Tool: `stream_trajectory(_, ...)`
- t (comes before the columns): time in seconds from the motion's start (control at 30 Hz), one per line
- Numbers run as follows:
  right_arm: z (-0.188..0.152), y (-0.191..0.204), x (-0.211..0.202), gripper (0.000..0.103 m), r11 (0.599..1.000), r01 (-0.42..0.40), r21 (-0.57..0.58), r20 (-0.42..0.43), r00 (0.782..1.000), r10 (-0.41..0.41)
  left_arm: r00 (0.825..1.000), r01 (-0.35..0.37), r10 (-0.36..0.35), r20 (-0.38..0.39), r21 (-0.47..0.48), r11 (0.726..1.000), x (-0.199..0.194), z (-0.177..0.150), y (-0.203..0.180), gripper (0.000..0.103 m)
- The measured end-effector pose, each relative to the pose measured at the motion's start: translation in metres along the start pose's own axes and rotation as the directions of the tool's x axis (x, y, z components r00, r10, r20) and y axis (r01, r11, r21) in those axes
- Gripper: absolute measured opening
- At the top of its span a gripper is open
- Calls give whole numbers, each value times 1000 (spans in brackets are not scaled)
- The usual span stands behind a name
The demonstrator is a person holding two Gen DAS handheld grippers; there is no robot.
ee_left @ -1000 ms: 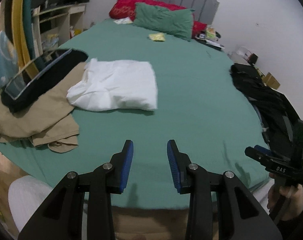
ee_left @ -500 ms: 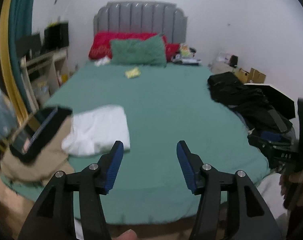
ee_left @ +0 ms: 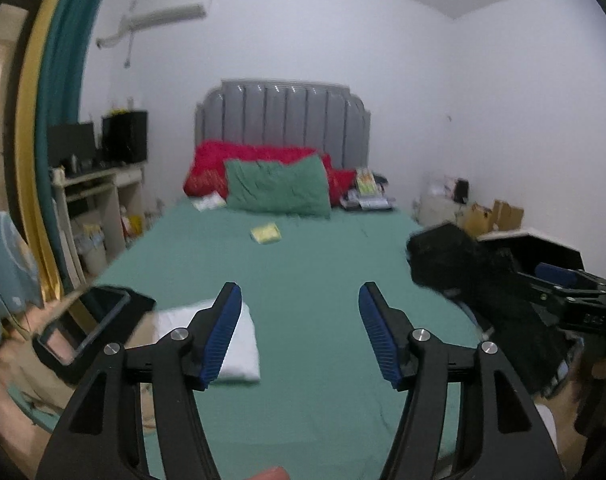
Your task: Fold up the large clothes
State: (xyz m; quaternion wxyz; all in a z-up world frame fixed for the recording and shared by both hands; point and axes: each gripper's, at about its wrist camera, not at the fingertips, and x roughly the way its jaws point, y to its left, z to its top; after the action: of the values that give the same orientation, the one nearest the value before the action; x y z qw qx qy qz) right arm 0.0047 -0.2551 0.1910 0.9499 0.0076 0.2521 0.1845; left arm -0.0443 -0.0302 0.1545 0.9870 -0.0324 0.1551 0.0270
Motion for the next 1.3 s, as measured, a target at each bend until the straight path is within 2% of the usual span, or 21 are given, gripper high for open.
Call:
stream_trajectory(0.07, 5, 9, -4, 102, 1000, 6, -20, 39, 999, -5, 1000, -11, 11, 15, -10, 1000, -1, 1, 4, 65)
stream_trajectory(0.13, 7, 14, -4, 102, 999, 25, -22, 59, 998, -23, 999, -28, 28, 21, -26, 999, -2, -1, 10, 65)
stream_trajectory(0.2, 5, 18, 1, 102, 999, 27, -16, 72, 997, -26, 1000, -14, 15, 26, -34, 999, -2, -5, 15, 65)
stream_trajectory(0.33, 0, 28, 13, 102, 1000, 23, -20, 45, 999, -22, 1000, 26, -26, 7, -44, 999, 3, -13, 26, 65)
stream_trajectory(0.63, -13, 42, 30, 102, 999, 4, -37, 11, 1000, -3, 1000, -8, 7, -15, -58, 998, 13, -23, 38, 65)
stream_trajectory(0.93, -22, 44, 53, 102, 1000, -6, -31, -23, 1000, 6, 999, -8, 5, -41, -85, 996, 26, -33, 51, 65)
stream_trajectory(1.07, -25, 44, 57, 102, 1000, -10, -27, -41, 999, 9, 999, -29, 25, -40, -92, 995, 28, -38, 55, 65)
stream_trajectory(1.3, -24, 43, 57, 102, 1000, -13, -22, -43, 999, 12, 998, -26, 21, -54, -96, 995, 31, -37, 55, 65)
